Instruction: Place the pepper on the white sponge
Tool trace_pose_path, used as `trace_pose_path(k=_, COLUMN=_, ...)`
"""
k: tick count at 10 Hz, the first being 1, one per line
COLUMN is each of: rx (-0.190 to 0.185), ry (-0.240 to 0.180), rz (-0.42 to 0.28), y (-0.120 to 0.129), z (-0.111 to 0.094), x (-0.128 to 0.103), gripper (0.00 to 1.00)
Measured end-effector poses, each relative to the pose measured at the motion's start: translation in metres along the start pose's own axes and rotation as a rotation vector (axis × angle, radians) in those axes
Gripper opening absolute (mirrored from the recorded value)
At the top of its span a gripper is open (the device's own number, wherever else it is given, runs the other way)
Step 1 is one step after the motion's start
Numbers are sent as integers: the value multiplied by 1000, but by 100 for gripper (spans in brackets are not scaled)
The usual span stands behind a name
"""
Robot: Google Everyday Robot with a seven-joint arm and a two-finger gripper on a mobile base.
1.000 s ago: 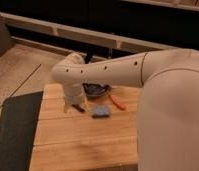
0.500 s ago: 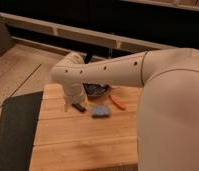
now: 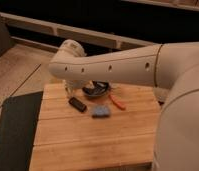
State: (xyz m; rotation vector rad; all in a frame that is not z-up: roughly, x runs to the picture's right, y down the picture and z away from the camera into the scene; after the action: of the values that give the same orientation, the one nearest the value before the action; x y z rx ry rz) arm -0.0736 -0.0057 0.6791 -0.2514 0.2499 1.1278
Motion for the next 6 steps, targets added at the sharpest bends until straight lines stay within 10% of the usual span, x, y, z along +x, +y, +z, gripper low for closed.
trace_pose_path(k=4, rx=6, ry=-2, rz=-16, y=-2, z=-1, x=0, gripper=65)
trace_pose_path(k=6, rx=62, ry=66, rz=-19, y=-39, z=15, x=18, gripper=65)
